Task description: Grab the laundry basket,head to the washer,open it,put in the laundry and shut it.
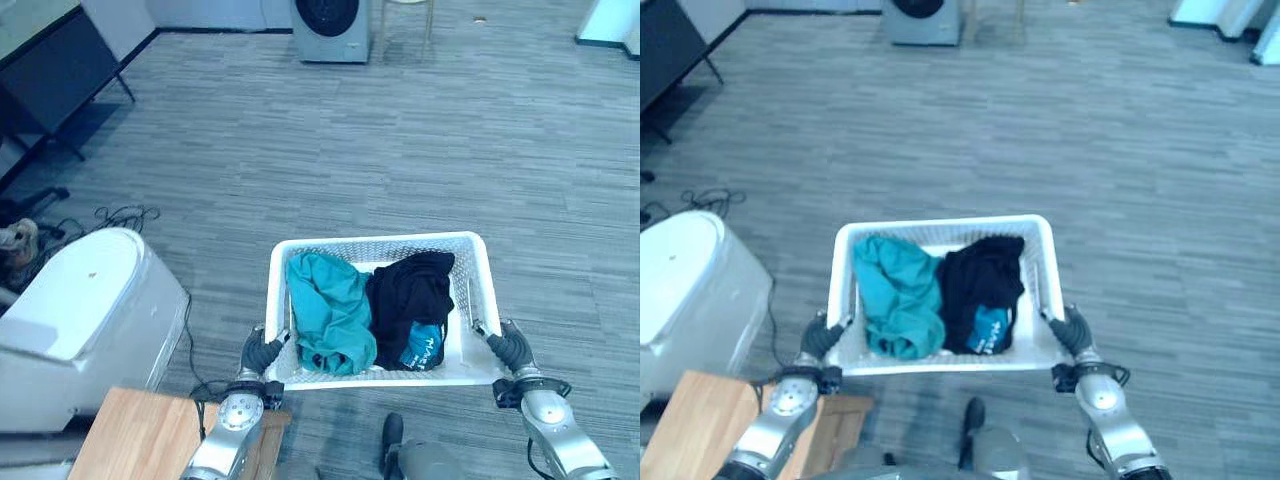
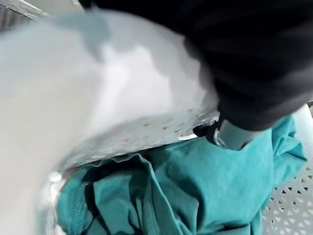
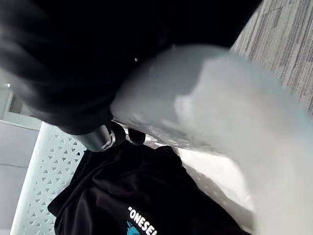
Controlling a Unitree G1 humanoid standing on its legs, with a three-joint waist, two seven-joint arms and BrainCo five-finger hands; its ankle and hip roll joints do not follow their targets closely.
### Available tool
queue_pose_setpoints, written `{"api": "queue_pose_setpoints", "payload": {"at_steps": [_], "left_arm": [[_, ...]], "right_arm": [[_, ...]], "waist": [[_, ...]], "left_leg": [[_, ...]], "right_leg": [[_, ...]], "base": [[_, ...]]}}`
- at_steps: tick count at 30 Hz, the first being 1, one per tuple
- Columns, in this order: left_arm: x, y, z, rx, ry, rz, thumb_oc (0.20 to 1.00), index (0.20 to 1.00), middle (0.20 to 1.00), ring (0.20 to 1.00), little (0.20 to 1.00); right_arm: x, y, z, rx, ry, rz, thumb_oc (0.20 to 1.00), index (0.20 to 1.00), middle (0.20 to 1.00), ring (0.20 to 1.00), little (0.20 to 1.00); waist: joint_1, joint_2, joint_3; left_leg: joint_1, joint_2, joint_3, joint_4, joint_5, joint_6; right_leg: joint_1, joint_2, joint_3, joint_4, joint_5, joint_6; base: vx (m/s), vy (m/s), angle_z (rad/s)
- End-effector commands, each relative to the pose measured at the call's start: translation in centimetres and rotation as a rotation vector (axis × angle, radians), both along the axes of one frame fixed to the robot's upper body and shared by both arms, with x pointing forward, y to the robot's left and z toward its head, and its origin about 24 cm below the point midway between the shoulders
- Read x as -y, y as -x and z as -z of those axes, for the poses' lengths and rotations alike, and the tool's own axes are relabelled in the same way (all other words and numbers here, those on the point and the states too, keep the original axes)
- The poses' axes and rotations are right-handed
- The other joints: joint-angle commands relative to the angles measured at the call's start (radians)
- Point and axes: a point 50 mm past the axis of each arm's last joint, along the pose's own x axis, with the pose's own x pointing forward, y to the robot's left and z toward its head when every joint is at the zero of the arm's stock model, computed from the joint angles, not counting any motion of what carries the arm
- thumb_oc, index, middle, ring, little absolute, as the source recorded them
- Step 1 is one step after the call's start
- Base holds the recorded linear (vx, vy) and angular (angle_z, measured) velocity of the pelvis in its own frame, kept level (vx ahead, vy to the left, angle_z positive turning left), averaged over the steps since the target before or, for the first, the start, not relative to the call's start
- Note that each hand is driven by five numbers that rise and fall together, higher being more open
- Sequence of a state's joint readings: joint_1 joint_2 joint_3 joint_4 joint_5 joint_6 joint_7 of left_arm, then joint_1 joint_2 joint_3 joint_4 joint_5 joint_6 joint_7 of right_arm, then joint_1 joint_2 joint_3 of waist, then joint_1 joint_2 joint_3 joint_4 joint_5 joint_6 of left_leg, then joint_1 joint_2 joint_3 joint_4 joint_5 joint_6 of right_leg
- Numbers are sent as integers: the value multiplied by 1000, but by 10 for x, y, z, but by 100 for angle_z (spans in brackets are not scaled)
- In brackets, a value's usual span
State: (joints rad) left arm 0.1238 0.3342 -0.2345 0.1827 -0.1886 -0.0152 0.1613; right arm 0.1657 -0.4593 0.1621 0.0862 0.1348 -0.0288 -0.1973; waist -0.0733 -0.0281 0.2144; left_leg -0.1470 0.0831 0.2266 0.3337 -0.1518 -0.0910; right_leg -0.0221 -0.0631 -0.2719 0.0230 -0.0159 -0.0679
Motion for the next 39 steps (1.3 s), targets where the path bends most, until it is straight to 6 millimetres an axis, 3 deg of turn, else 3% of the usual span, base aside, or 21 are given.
{"api": "queue_pose_setpoints", "payload": {"at_steps": [1, 2, 5, 8, 10, 12, 13, 15, 16, 17, 19, 22, 25, 28, 31, 32, 33, 35, 36, 38, 39], "left_arm": [[10, -15, -38, 203, 102, 104, 200, 200, 200, 200, 200], [10, -15, -39, 210, 103, 104, 200, 200, 200, 200, 200], [11, -17, -42, 225, 106, 101, 200, 200, 200, 200, 200], [9, -15, -40, 217, 106, 92, 200, 200, 200, 200, 200], [6, -14, -38, 203, 92, 96, 200, 200, 200, 200, 200], [2, -15, -40, 205, 75, 97, 200, 200, 200, 200, 200], [-3, -17, -43, 211, 54, 87, 200, 200, 200, 200, 200], [-5, -18, -44, 216, 46, 79, 200, 200, 200, 200, 200], [-5, -18, -44, 217, 46, 79, 200, 200, 200, 200, 200], [-10, -17, -47, 228, 43, 60, 200, 200, 200, 200, 200], [-11, -17, -47, 228, 48, 55, 200, 200, 200, 200, 200], [-14, -20, -48, 238, 48, 33, 200, 200, 200, 200, 200], [-14, -22, -49, 248, 43, 34, 200, 200, 200, 200, 200], [-10, -17, -45, 234, 54, 43, 200, 200, 200, 200, 200], [-6, -15, -41, 214, 89, 40, 200, 200, 200, 200, 200], [-6, -14, -41, 214, 89, 40, 200, 200, 200, 200, 200], [-3, -14, -38, 202, 101, 45, 200, 200, 200, 200, 200], [-1, -13, -37, 199, 108, 49, 200, 200, 200, 200, 200], [-1, -13, -36, 193, 107, 49, 200, 200, 200, 200, 200], [0, -9, -34, 179, 109, 52, 200, 200, 200, 200, 200], [0, -9, -33, 175, 110, 51, 200, 200, 200, 200, 200]], "right_arm": [[-24, -26, -42, 246, -173, -120, 200, 200, 200, 200, 200], [-23, -26, -43, 249, -173, -114, 200, 200, 200, 200, 200], [-24, -27, -44, 256, -172, -110, 200, 200, 200, 200, 200], [-27, -28, -42, 248, -176, -126, 200, 200, 200, 200, 200], [-31, -27, -38, 233, -189, -134, 200, 200, 200, 200, 200], [-34, -29, -40, 237, -199, -148, 200, 200, 200, 200, 200], [-38, -30, -39, 236, -207, -159, 200, 200, 200, 200, 200], [-41, -32, -40, 236, -211, -172, 200, 200, 200, 200, 200], [-41, -32, -40, 236, -211, -172, 200, 200, 200, 200, 200], [-44, -34, -41, 233, -219, -183, 200, 200, 200, 200, 200], [-44, -35, -42, 240, -224, -185, 200, 200, 200, 200, 200], [-43, -35, -43, 245, -231, -174, 200, 200, 200, 200, 200], [-42, -34, -42, 242, -222, -171, 200, 200, 200, 200, 200], [-38, -27, -36, 218, -213, -164, 200, 200, 200, 200, 200], [-33, -26, -36, 214, -200, -160, 200, 200, 200, 200, 200], [-33, -26, -36, 214, -200, -160, 200, 200, 200, 200, 200], [-27, -25, -39, 223, -183, -150, 200, 200, 200, 200, 200], [-22, -25, -39, 214, -159, -140, 200, 200, 200, 200, 200], [-18, -25, -41, 218, -144, -133, 200, 200, 200, 200, 200], [-15, -23, -39, 211, -140, -118, 200, 200, 200, 200, 200], [-15, -23, -38, 206, -140, -117, 200, 200, 200, 200, 200]], "waist": [[50, 7, 29], [59, 13, 33], [74, 22, 37], [79, 24, 20], [86, 15, -9], [90, 6, -9], [83, -2, 5], [80, -4, 10], [82, -3, 9], [77, 0, 17], [73, 3, 23], [51, 2, 39], [40, 2, 40], [23, -3, 10], [25, 3, 0], [25, 4, 0], [36, 0, 10], [41, 0, 15], [52, -5, 15], [69, 1, 13], [75, 6, 13]], "left_leg": [[-84, -79, -15, -128, 148, 46], [-101, -88, -28, -165, 181, 37], [-112, -96, -47, -205, 211, 31], [-76, -103, -67, -228, 190, 55], [-39, -98, -29, -223, 163, 82], [-10, -93, 3, -219, 134, 98], [23, -86, 35, -212, 105, 110], [50, -80, 54, -218, 90, 114], [48, -78, 56, -220, 93, 113], [104, -67, 95, -239, 62, 111], [129, -65, 100, -248, 51, 110], [202, -61, 82, -264, 15, 94], [231, -58, 63, -270, 2, 85], [273, -48, 43, -243, -31, 71], [203, 33, 24, -12, 58, 37], [202, 33, 23, -11, 58, 37], [137, 62, 4, 129, 129, 30], [97, 73, 8, 165, 135, 43], [36, 48, 14, 144, 107, 55], [-26, 21, 40, 22, 92, 55], [-38, 12, 46, -37, 114, 47]], "right_leg": [[51, 32, 96, -11, -64, 120], [65, 43, 113, -18, -68, 120], [85, 61, 152, -21, -81, 116], [110, 63, 182, -21, -103, 122], [128, 36, 205, 28, -131, 137], [96, 21, 205, 150, -133, 166], [30, 4, 189, 257, -111, 201], [-13, -5, 174, 275, -99, 204], [-16, -3, 176, 273, -95, 203], [-70, -33, 99, 213, -74, 195], [-107, -39, 73, 192, -51, 192], [-188, -60, 29, 62, 17, 209], [-206, -75, 27, 55, 39, 217], [-171, -70, 62, 61, 54, 197], [-109, -35, 57, 32, 44, 150], [-110, -35, 56, 31, 45, 150], [-63, -15, 45, 15, 19, 115], [-29, -12, 35, 8, -8, 100], [0, -17, 38, 2, -29, 102], [42, -17, 40, -5, -59, 117], [56, -12, 41, -6, -66, 120]], "base": [[198, 14, -74], [146, 11, -81], [196, 67, -56], [281, 145, -70], [396, 203, -79], [284, 132, -44], [176, 71, -27], [133, 32, -35], [259, 6, -22], [177, -8, -16], [284, -58, -43], [305, -125, -20], [329, -186, 24], [348, -215, 50], [283, -310, 61], [252, -364, 18], [167, -221, 7], [335, -265, -23], [431, -212, -31], [400, -61, -26], [467, 32, -35]]}}
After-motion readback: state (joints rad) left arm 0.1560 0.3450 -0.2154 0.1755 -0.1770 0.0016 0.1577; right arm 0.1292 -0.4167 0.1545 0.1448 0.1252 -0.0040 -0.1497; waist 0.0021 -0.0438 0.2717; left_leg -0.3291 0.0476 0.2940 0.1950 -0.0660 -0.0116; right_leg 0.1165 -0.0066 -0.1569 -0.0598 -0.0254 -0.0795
